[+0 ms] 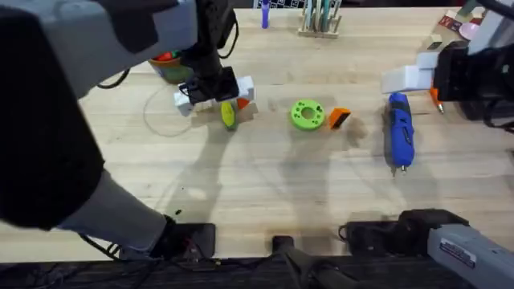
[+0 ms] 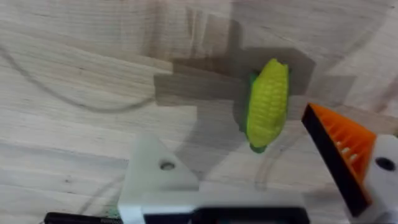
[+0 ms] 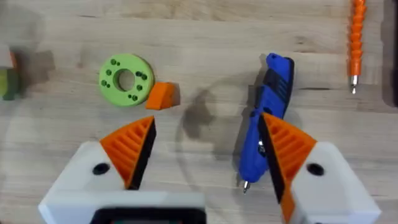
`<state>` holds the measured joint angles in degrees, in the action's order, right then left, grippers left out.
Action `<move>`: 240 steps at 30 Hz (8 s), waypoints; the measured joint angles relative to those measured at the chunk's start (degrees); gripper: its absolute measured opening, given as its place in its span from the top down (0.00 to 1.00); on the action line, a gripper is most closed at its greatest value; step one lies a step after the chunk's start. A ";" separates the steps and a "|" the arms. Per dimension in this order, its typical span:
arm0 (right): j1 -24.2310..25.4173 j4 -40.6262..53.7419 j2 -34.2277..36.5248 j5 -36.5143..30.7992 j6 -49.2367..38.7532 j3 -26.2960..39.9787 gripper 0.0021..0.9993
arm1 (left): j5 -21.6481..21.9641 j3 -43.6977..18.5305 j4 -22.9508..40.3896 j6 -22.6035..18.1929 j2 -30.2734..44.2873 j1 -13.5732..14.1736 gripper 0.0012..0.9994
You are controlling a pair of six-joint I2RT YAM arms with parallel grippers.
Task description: Pick up the gripper from the table and insert it into the empty holder that is missing its gripper. Then pick up a screw, insert it into the mounting hole, and use the screwdriver to tighten it. Finally, clean up the table by picking up the vegetable and placing it into the bucket.
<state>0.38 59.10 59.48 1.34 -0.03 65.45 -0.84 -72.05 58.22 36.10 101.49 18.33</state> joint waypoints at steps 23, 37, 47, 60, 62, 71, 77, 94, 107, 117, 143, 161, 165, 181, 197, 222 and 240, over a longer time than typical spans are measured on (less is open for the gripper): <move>0.00 0.00 0.00 0.00 0.02 0.00 0.01 | -0.35 -0.02 -1.13 0.46 4.95 0.02 0.01; 0.00 0.00 0.00 0.00 0.02 0.02 0.01 | -1.09 -0.11 -1.27 1.01 5.07 0.07 0.69; 0.00 0.01 0.00 0.00 0.02 0.02 0.01 | -1.02 -0.17 -1.27 0.87 5.07 0.07 0.99; 0.00 0.00 0.00 0.00 0.02 0.02 0.01 | -1.01 -5.86 4.31 0.77 5.36 0.07 0.99; 0.00 0.01 0.00 0.00 0.01 0.02 0.01 | -0.95 -8.83 6.06 0.17 4.94 0.07 0.99; 0.00 -0.01 0.00 0.00 0.02 0.02 0.01 | 0.40 -18.30 12.07 -1.62 -2.88 0.07 0.99; 0.00 0.01 0.00 0.00 0.02 0.02 0.01 | 0.63 -18.67 12.68 -2.51 -5.88 0.07 0.99; 0.00 0.01 0.00 0.00 0.02 0.02 0.01 | 0.68 -18.67 12.96 -3.41 -5.80 0.07 0.01; 0.00 0.01 0.00 0.00 0.02 0.02 0.01 | 2.23 -18.64 17.84 -4.81 -11.70 0.07 0.01; 0.00 0.00 0.00 0.00 0.00 0.02 0.01 | 3.52 -18.67 23.62 -8.53 -28.19 0.07 0.01; 0.00 -0.01 0.00 0.00 0.00 0.02 0.01 | 13.60 -18.64 26.59 -16.61 -31.79 -1.17 0.01; 0.00 0.01 0.00 0.00 0.02 0.02 0.01 | 12.34 -4.75 9.56 -19.51 -42.64 -7.42 0.01; 0.00 0.00 0.00 0.00 0.02 0.02 0.01 | 9.03 3.86 4.47 -19.97 -48.71 -11.45 0.01; 0.00 0.01 0.00 0.00 0.02 0.02 0.01 | -8.91 40.49 -31.37 -30.60 -73.48 -15.10 0.01; 0.00 0.00 0.00 0.00 0.02 0.02 0.01 | -13.59 66.93 -64.46 -43.13 -93.79 -16.23 0.01; 0.00 -0.01 0.00 0.00 0.02 0.02 0.01 | -29.23 71.21 -62.38 -44.70 -100.87 -18.58 0.01; 0.00 0.01 0.00 0.00 0.01 0.02 0.01 | -54.57 71.44 -53.61 -44.70 -100.87 -18.59 0.01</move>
<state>0.38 59.11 59.48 1.34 -0.02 65.47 -55.41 -0.61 4.60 -8.60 0.62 -0.27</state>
